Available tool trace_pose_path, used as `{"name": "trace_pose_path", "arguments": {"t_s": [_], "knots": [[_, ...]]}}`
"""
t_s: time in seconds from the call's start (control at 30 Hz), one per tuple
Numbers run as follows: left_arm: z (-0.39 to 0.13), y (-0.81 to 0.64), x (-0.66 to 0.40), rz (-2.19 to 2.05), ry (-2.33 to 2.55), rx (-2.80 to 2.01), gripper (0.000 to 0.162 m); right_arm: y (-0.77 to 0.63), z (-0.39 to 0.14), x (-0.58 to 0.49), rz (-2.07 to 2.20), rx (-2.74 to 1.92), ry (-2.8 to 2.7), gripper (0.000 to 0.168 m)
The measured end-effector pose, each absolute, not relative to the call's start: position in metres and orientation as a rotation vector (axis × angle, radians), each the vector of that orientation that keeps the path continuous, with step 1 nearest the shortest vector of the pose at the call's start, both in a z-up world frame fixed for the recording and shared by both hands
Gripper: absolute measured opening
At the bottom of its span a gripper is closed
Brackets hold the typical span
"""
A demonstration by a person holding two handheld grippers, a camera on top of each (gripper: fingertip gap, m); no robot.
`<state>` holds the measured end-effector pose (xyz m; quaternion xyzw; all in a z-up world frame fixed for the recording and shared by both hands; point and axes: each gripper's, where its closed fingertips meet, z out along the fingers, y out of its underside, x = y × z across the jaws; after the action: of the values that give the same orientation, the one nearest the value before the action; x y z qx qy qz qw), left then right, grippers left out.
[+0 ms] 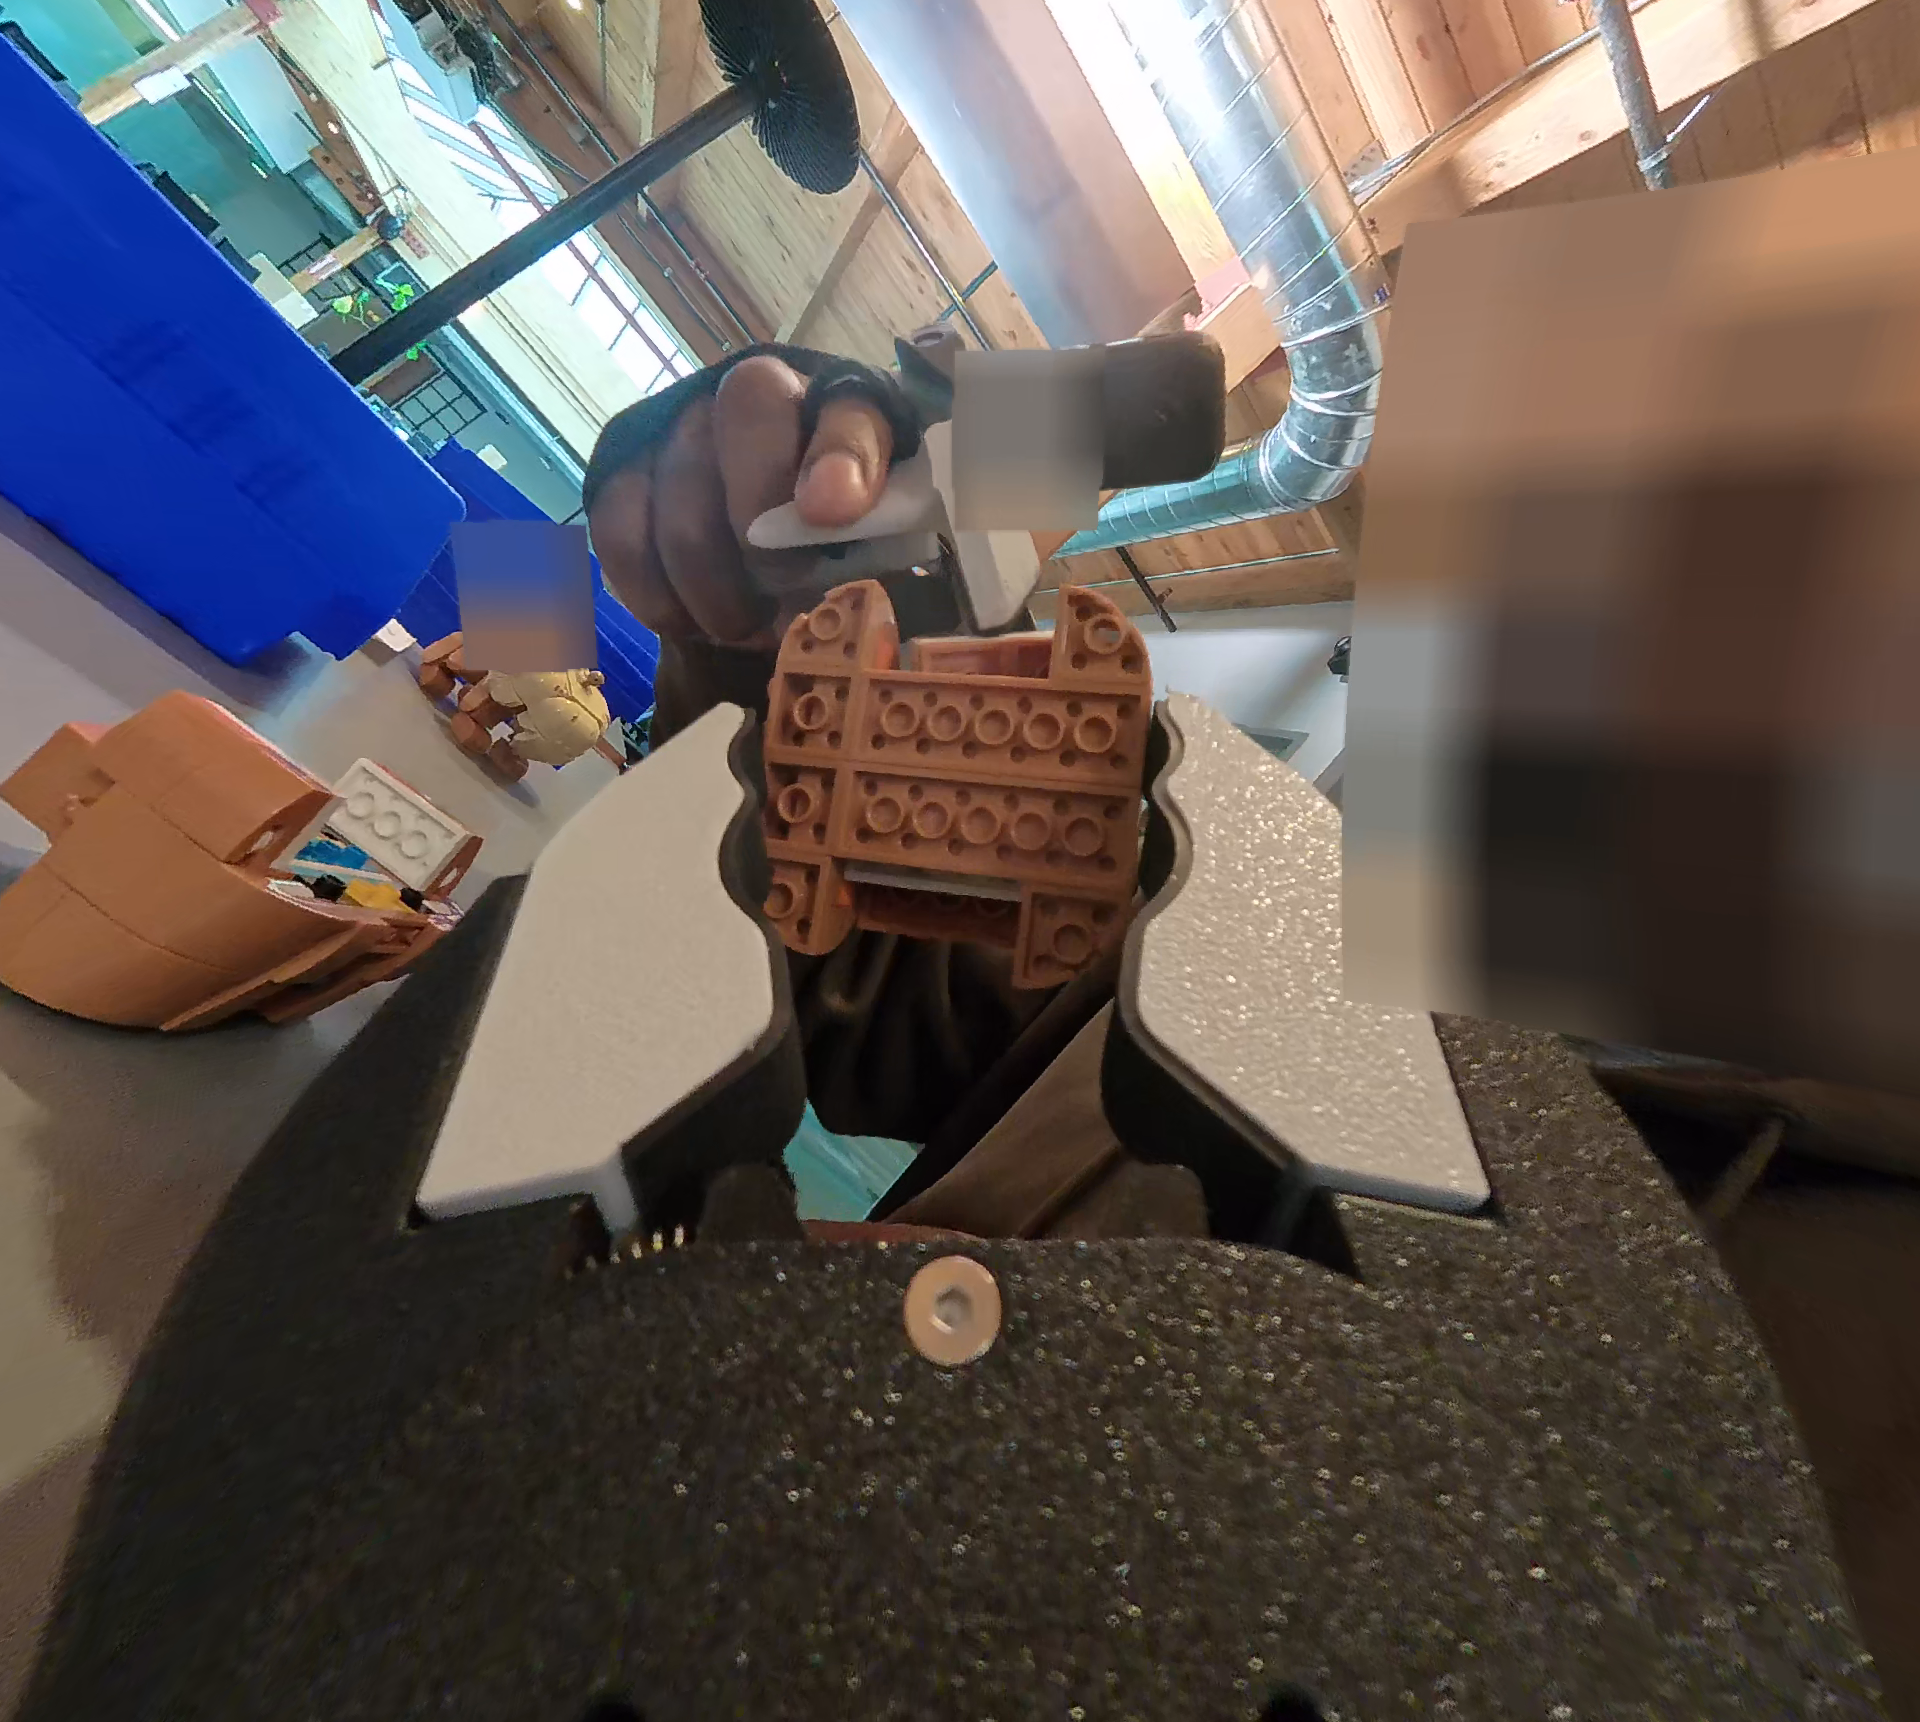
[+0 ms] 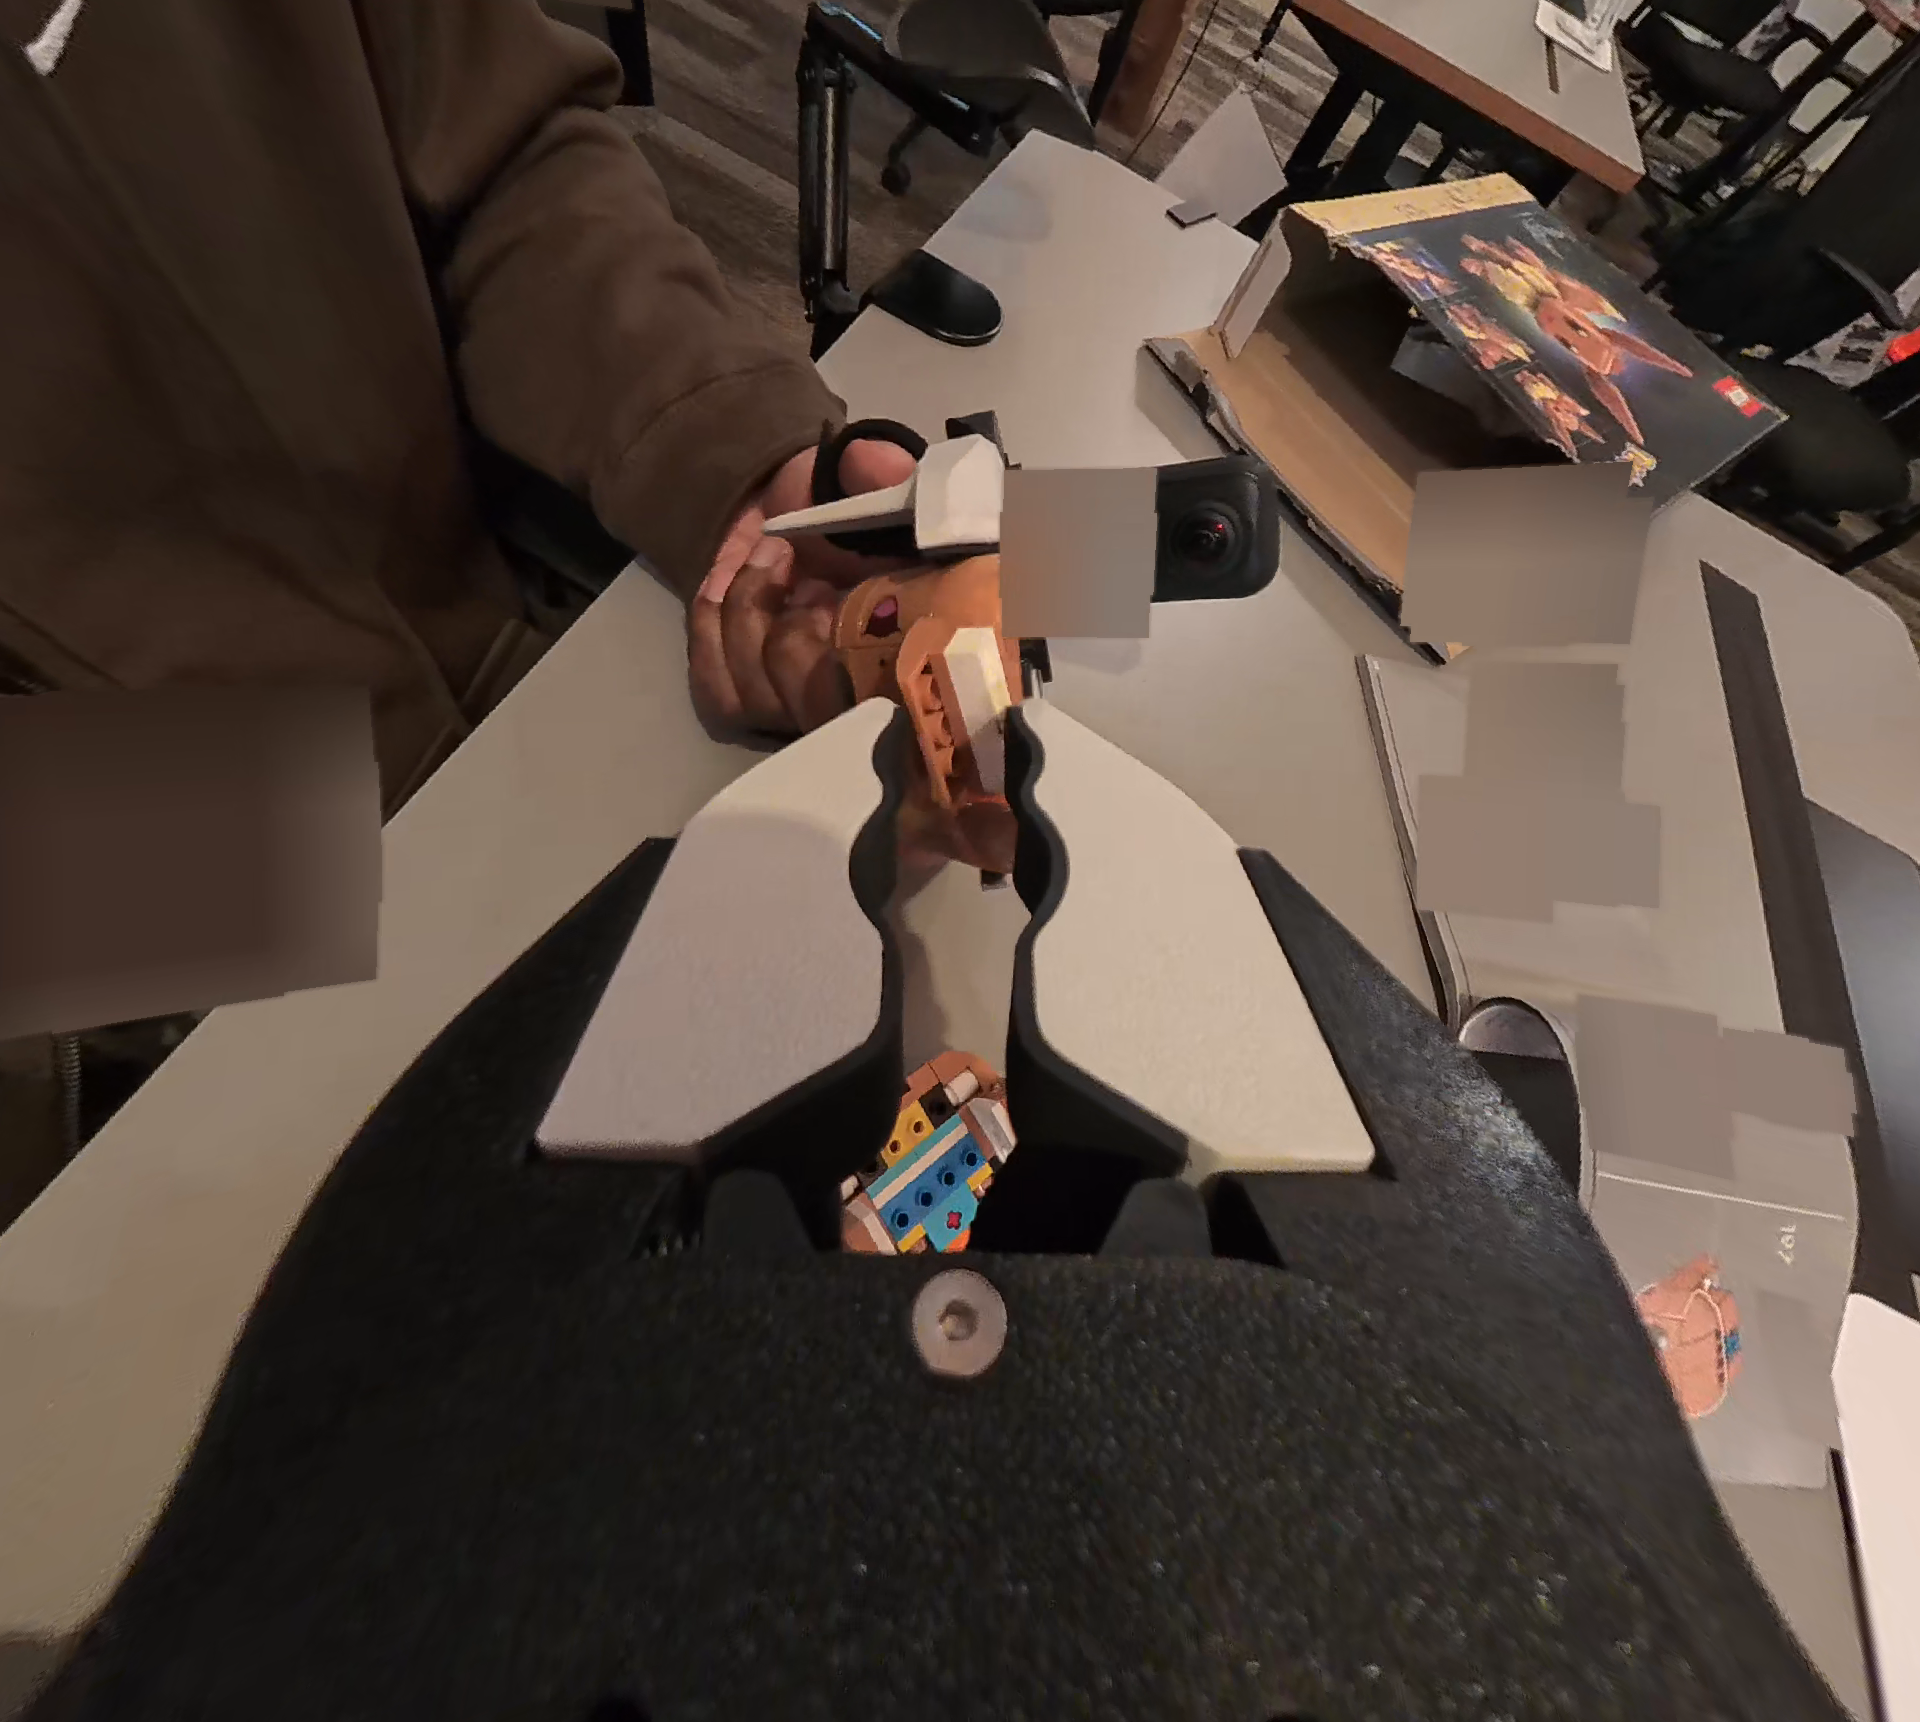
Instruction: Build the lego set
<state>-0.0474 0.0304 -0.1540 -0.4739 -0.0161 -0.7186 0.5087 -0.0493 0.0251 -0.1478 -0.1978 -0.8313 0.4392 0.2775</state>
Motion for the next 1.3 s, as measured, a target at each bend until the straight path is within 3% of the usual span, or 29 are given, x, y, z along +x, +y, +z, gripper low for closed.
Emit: {"name": "trace_pose_path", "arguments": {"t_s": [0.33,0.93,1.3], "knots": [[-0.155,0.029,-0.043,-1.734,-0.015,-1.158,0.070,0.024,-0.149,-0.046,1.137,-0.477,-2.284,0.016],[-0.162,0.031,-0.037,-1.621,0.028,-1.261,0.070,0.036,-0.157,-0.035,0.597,-0.617,-2.828,0.016],[-0.158,0.033,-0.046,-1.709,-0.050,-1.183,0.070,0.033,-0.167,-0.052,0.913,-0.693,-2.601,0.020]]}}
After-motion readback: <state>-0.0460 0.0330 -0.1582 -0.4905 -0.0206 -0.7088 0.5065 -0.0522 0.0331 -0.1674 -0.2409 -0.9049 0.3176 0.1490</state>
